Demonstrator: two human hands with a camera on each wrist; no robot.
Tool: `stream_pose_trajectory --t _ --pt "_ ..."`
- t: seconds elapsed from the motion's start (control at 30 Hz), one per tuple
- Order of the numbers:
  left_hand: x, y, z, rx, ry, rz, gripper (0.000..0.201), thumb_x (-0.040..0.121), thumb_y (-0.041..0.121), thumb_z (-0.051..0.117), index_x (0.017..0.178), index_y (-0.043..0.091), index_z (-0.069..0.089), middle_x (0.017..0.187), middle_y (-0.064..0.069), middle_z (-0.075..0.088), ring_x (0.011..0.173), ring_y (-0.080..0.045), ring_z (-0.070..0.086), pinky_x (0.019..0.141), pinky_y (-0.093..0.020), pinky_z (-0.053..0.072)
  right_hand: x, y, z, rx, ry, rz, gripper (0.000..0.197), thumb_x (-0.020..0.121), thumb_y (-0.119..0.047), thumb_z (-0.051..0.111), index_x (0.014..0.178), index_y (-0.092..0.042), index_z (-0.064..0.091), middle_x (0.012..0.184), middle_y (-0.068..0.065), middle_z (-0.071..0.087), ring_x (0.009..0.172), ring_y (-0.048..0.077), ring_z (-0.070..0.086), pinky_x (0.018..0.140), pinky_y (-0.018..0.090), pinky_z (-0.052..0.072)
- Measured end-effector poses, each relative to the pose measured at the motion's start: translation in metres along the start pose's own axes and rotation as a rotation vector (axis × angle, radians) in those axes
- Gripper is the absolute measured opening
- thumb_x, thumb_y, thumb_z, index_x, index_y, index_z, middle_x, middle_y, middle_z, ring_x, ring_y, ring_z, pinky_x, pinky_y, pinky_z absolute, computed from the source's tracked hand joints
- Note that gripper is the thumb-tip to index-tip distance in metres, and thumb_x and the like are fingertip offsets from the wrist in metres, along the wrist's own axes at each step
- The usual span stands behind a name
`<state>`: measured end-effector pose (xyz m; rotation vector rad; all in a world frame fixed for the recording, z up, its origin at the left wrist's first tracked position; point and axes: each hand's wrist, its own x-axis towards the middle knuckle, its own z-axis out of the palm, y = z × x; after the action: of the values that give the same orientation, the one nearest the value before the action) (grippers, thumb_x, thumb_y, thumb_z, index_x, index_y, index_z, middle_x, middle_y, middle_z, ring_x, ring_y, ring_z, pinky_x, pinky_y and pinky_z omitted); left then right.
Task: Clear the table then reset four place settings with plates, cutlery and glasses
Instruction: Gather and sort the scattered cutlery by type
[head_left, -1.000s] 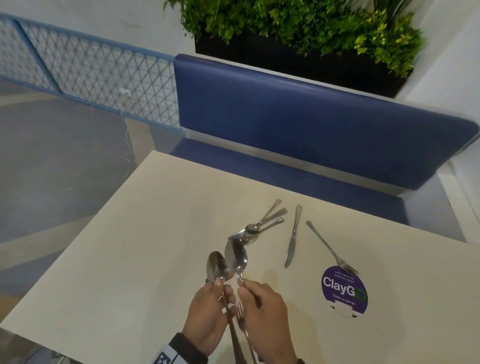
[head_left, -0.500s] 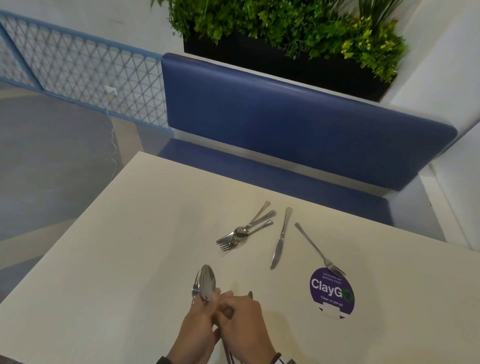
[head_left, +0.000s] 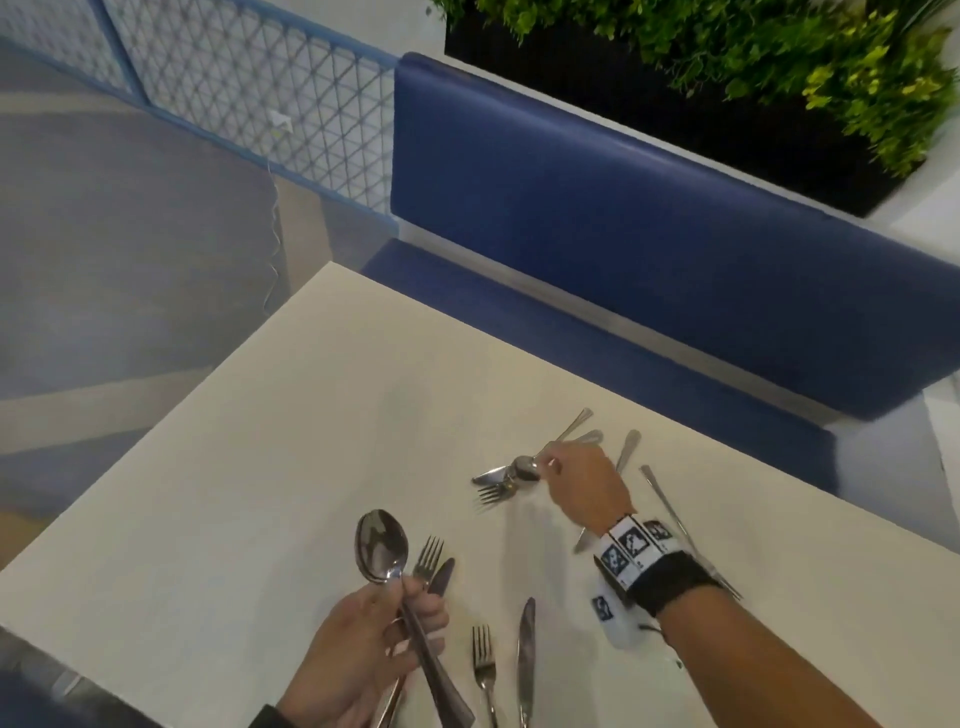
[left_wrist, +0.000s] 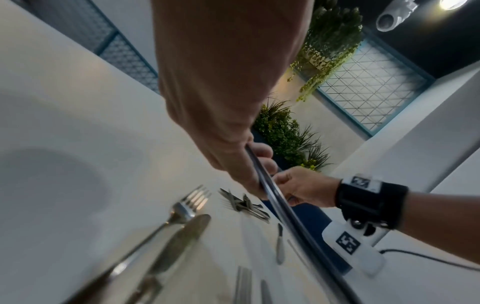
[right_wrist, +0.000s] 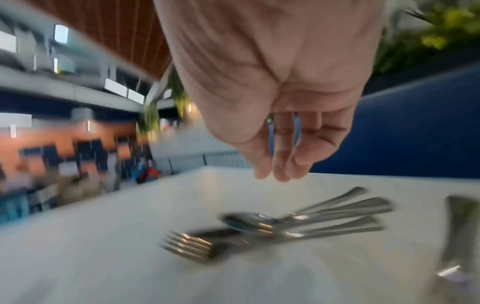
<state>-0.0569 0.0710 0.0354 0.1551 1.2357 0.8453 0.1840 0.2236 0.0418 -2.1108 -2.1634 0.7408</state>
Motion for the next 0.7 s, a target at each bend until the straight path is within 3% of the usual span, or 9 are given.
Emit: stream_pose_trajectory --t 0.1,0.17,0.33,0.53,0.6,0.7 --pt "-0.005 0.002 -0.022 -0.008 0.081 0.028 0.026 0.103 0.017 0.049 0.095 -0.004 0.062 0.08 -0.021 0.07 0.077 -0.033 0.07 0.078 -0.049 0.06 0.053 0.037 0.008 -0.282 -0.032 -0.037 0.052 0.092 0.001 0.051 0.136 -0.026 0.055 0.141 0.0 0.052 0.128 0.023 0.048 0.107 0.038 0.044" --pt "-0.008 0.003 -0.036 -0.024 0.123 0.028 0.026 0.102 0.017 0.05 0.097 -0.006 0.063 0.08 -0.02 0.07 0.08 -0.035 0.07 0.079 -0.05 0.06 0.072 0.049 0.013 -0.392 -0.095 -0.108 0.055 0.093 0.001 0.05 0.14 -0.028 0.052 0.15 -0.003 0.042 0.138 0.023 0.038 0.113 0.04 0.037" --pt "-0.014 0.002 -0.056 -0.082 0.155 0.015 0.022 0.101 0.013 0.052 0.102 -0.007 0.063 0.084 -0.02 0.073 0.083 -0.036 0.075 0.077 -0.049 0.062 0.081 0.065 0.018 -0.511 -0.145 -0.245 0.041 0.094 -0.003 0.048 0.123 -0.027 0.063 0.126 -0.008 0.059 0.116 0.013 0.049 0.096 0.029 0.048" --pt "-0.01 0.002 -0.046 -0.08 0.125 -0.014 0.021 0.098 0.008 0.056 0.109 -0.009 0.062 0.096 -0.025 0.075 0.089 -0.036 0.076 0.07 -0.044 0.064 0.078 0.069 0.017 -0.48 -0.15 -0.283 0.025 0.1 -0.016 0.047 0.114 -0.028 0.063 0.111 -0.01 0.06 0.102 0.01 0.048 0.083 0.023 0.038" --pt "-0.01 0.004 -0.039 -0.044 0.091 -0.014 0.021 0.097 0.009 0.057 0.109 -0.008 0.063 0.1 -0.026 0.075 0.089 -0.033 0.077 0.067 -0.042 0.063 0.077 0.066 0.017 -0.468 -0.171 -0.283 0.021 0.102 -0.022 0.045 0.111 -0.027 0.063 0.104 -0.009 0.058 0.098 0.011 0.047 0.082 0.024 0.037" --pt "-0.011 0.006 -0.029 -0.002 0.046 -0.001 0.019 0.096 0.008 0.059 0.106 -0.007 0.064 0.102 -0.026 0.075 0.087 -0.032 0.077 0.064 -0.039 0.062 0.071 0.059 0.01 -0.43 -0.169 -0.265 0.018 0.102 -0.024 0.043 0.107 -0.027 0.06 0.1 -0.009 0.056 0.098 0.013 0.051 0.084 0.03 0.045"
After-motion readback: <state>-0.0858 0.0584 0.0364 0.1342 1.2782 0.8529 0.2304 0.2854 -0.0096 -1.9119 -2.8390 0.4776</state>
